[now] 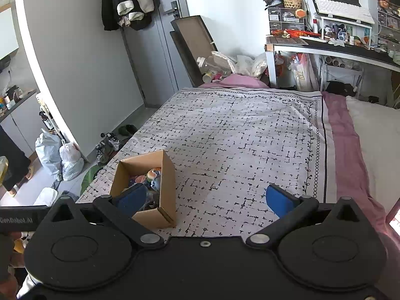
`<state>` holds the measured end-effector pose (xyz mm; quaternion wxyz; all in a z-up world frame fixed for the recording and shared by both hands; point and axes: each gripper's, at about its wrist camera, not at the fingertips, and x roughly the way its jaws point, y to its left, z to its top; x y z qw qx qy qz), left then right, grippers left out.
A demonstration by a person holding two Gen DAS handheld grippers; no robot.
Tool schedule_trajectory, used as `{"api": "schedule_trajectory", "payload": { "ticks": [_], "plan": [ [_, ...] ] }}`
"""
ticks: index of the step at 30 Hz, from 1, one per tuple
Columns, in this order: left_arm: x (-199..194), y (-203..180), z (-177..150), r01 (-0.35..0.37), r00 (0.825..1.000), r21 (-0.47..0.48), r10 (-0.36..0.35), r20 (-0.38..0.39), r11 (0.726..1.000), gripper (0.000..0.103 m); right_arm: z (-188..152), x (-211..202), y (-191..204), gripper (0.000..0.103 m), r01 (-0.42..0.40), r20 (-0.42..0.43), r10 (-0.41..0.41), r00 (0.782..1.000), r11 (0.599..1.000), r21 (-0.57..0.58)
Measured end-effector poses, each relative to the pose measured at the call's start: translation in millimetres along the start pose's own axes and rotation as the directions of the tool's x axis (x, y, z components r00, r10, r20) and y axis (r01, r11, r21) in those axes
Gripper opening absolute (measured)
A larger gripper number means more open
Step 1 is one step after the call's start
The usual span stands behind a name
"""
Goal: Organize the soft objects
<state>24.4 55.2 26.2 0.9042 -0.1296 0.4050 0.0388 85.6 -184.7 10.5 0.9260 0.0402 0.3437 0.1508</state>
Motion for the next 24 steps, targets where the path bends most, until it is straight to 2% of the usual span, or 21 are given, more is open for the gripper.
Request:
{"api": "schedule_trajectory", "payload": {
  "ticks": [5,9,24],
  "plan": [
    [-9.3,-11.7,-4.6,-0.007,1.0,0.046,0.006,0.006,0.999,0.1,-0.8,-8.5,-5.1,0.103,0.0,0.004,0.0,1.0,1.0,0.007],
    [-12.3,-18.6,-7.1,-0.023,1.0,0.073,0.022,0.016,0.997,0.1,-3.6,-10.7,-8.5,0.103,0.032,-0.007,-0.032,0.999,0.999,0.01],
    [-1.4,-17.7,-15.4,-0.026,1.0,0.054,0.027,-0.007,0.998,0.1,-18.0,-4.6,-12.5,0.103,0.051,-0.052,-0.051,0.997,0.999,-0.01]
  ]
}}
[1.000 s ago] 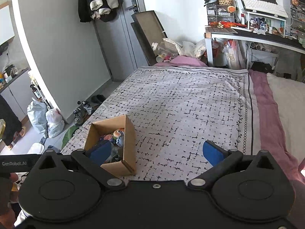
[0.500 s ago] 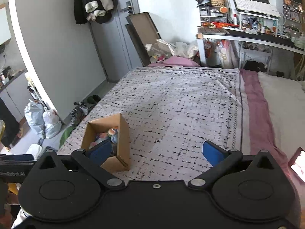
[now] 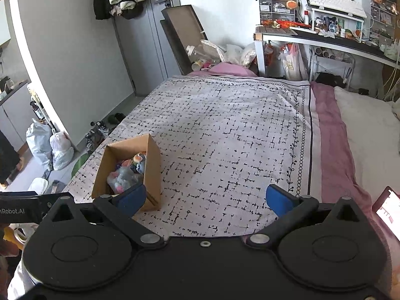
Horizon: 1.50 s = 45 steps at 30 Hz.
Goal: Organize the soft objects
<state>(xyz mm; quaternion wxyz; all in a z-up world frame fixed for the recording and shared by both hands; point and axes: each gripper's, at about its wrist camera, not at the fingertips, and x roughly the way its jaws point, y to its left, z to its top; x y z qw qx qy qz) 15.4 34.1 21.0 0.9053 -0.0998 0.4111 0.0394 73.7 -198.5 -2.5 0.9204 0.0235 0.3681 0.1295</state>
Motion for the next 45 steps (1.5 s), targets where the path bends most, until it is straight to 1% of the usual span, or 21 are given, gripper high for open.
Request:
{"api": "schedule_trajectory", "payload": {
  "ticks": [45],
  "plan": [
    [-4.6,-0.7,3.6,0.003,1.0,0.004,-0.003,0.015,1.0,0.1,5.3,-6.6,0.6,0.103,0.026,0.009,-0.026,1.0,1.0,-0.015]
  ]
}}
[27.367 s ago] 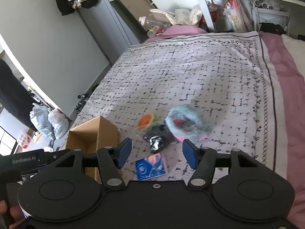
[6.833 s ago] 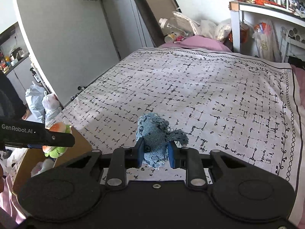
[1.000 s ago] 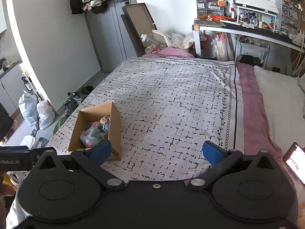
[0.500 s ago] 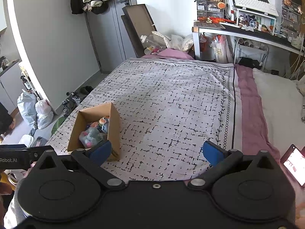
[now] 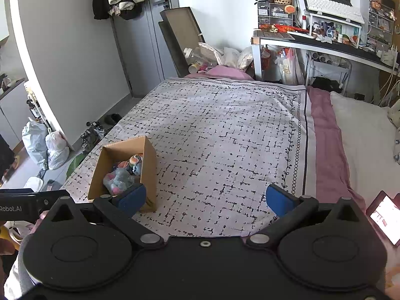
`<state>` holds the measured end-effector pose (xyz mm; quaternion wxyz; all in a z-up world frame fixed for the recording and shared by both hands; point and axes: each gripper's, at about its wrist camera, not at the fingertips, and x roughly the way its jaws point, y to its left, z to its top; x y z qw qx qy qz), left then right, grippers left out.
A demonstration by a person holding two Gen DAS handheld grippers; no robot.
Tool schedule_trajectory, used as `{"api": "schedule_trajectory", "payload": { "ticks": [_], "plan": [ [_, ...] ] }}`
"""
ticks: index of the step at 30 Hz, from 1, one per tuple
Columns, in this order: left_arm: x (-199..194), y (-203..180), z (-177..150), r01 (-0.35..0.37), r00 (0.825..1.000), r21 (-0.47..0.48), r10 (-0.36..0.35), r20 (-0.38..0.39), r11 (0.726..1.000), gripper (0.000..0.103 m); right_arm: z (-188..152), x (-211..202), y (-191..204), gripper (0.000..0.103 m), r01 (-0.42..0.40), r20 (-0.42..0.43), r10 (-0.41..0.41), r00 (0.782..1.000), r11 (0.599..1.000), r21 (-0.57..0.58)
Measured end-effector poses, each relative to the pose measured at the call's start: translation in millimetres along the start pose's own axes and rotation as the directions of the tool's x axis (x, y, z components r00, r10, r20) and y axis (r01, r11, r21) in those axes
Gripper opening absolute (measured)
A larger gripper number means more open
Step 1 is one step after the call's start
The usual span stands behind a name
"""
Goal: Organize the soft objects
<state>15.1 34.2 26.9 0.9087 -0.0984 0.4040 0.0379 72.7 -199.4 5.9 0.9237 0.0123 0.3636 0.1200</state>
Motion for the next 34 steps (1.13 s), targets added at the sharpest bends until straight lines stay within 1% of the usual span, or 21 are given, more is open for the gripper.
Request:
{"api": "schedule_trajectory", "payload": {
  "ticks": [23,34],
  "plan": [
    [1.6,-0.3,-1.6,0.003,1.0,-0.002,-0.003,0.0,1.0,0.1,-0.5,0.4,-1.2,0.103,0.007,-0.004,-0.007,1.0,1.0,0.001],
    [-7.5,-4.7,-3.1,0.016,0.999,0.009,-0.017,0.042,1.0,0.1,-2.0,1.4,-0.9,0.103,0.011,-0.01,-0.011,1.0,1.0,0.002]
  ]
}}
